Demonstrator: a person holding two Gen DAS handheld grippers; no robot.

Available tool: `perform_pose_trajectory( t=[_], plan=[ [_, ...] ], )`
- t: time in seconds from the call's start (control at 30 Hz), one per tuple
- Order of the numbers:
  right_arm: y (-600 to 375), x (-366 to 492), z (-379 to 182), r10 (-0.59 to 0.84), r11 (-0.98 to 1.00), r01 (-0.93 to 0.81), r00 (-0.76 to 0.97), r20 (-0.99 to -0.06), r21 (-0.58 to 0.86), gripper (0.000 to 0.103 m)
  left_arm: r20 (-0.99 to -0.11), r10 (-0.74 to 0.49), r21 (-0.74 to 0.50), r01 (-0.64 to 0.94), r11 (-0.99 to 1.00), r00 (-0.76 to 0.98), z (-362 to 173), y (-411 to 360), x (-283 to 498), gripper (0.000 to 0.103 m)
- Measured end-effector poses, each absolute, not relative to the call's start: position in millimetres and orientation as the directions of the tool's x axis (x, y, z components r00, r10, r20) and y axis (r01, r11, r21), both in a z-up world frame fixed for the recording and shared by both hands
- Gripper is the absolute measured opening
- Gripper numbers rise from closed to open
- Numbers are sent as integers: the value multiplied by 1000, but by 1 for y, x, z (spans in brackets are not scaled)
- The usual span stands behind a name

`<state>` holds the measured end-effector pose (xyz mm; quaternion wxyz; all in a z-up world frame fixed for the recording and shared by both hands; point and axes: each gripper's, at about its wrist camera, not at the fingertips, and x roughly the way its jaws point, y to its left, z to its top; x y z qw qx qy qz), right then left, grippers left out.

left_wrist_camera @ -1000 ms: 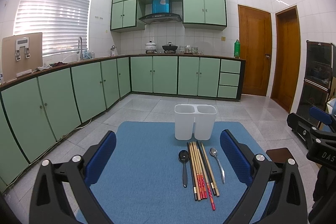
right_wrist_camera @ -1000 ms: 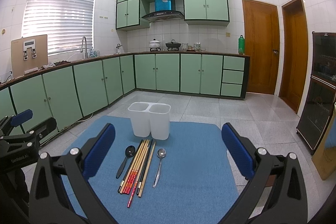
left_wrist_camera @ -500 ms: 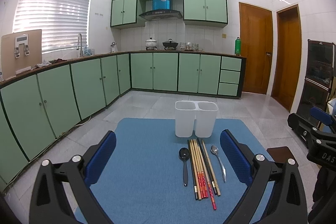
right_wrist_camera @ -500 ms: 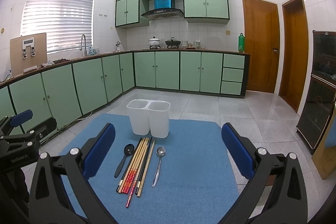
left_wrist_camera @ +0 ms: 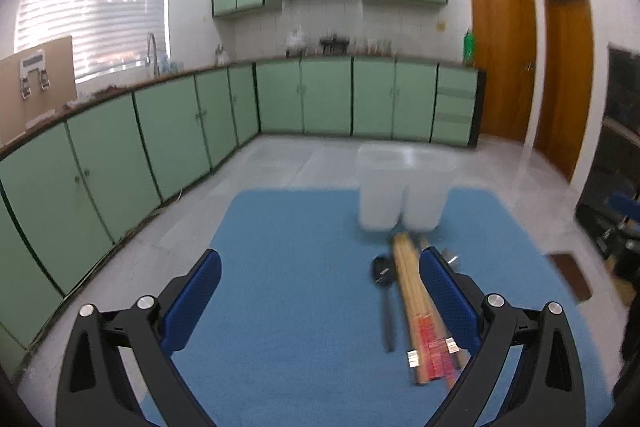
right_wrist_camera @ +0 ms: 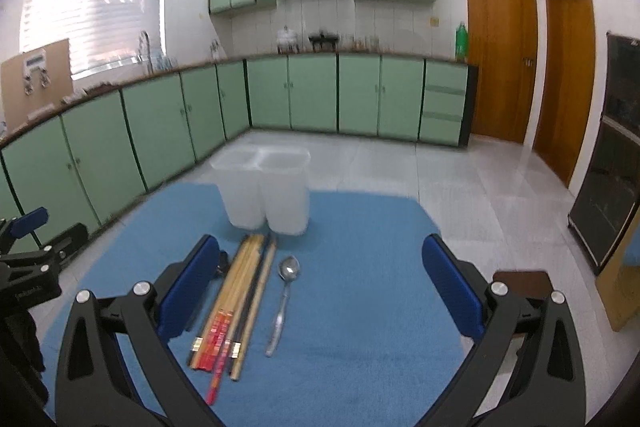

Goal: Organize utensils
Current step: 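Reach the left tool to the black spoon while the right tool reaches the silver spoon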

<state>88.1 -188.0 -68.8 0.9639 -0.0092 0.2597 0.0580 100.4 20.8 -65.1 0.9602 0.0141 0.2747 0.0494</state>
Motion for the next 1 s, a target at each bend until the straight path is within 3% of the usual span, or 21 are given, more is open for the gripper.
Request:
perform_pose_trajectory(
  t=[0.17,0.3,0.5,0.57,0.67,0.77,0.83,1.0],
  plan=[
    [-184,148,-110,123,992,-120,780,-614,46,97,-627,141,71,-124,990,766,-108,43,148,97],
    [-170,190,-139,133,989,-140,712,-690,47,77,-692,130,41,-141,989,710,-137,53,179,97],
    [-147,228,-184,179,980,-174,597,-782,92,65,-734,104,13,-139,990,671,-169,49,206,97],
    [-142,233,-192,180,979,-183,582,-793,89,64,-741,99,16,-129,992,664,-175,45,213,97],
    [-135,242,-203,183,978,-190,559,-808,90,55,-747,92,24,-111,993,658,-180,43,221,97],
    [-131,245,-211,191,976,-196,536,-822,100,44,-747,70,13,-91,996,661,-182,38,225,97],
    [-129,245,-212,179,977,-201,555,-812,77,28,-751,42,3,-61,998,659,-184,32,228,97],
    [-135,245,-214,204,972,-213,555,-806,99,28,-770,-24,-14,20,1000,637,-189,15,235,97]
  ],
)
